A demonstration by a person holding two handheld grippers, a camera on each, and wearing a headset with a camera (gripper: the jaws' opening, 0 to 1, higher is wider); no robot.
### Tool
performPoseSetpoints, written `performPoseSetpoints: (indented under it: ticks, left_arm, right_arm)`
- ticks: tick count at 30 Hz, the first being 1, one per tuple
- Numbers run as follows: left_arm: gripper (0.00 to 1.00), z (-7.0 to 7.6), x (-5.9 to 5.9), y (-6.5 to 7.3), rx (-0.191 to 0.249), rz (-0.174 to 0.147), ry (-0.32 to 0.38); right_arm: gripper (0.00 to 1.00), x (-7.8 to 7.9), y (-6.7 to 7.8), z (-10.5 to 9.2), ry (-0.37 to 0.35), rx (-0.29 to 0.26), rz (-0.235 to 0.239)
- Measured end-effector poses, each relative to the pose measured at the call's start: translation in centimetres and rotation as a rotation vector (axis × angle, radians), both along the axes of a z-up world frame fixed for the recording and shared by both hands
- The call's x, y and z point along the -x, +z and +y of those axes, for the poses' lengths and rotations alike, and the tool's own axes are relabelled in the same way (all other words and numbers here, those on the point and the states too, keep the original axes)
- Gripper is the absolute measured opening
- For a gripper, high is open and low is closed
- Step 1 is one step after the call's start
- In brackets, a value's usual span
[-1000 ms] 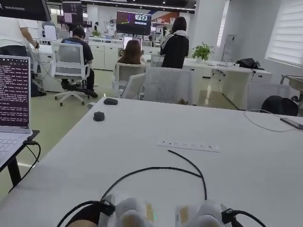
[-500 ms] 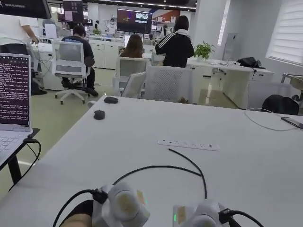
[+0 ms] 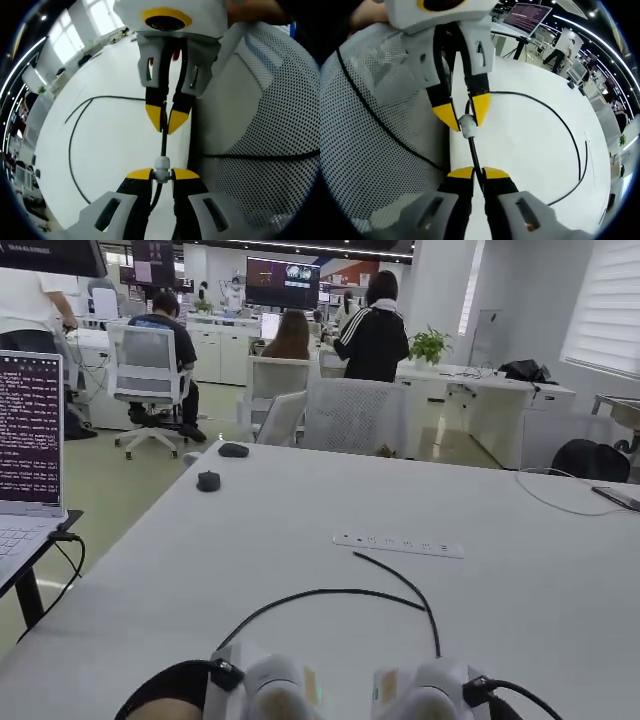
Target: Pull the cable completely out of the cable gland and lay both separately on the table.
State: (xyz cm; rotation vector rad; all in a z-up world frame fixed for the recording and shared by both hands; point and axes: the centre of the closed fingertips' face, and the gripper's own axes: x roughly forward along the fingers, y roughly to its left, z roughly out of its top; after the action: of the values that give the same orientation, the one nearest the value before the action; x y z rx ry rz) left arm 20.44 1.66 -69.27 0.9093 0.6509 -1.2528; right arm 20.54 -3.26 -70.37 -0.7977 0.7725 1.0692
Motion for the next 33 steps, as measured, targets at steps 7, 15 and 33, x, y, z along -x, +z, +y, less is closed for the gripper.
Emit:
performPoseSetpoints:
  ticks: [7, 15, 33]
  left_arm:
    - [0.15, 0.6, -0.5, -0.1, -0.018, -0.008, 0.023]
    - [0.15, 0.6, -0.4, -0.2, -0.029, -0.025, 0.010]
    - [0.15, 0.3, -1.1, 0.6, -0.003, -0.067, 0.006]
  right_arm:
    - [0.05, -1.2, -1.0, -3.7, -0.131, 0.112, 0.001]
    - [0.07, -1.2, -1.8, -5.7, -0.182, 0.201, 0.009]
    - [0.21, -0.5, 0.8, 2.4, -0.061, -0.090, 0.027]
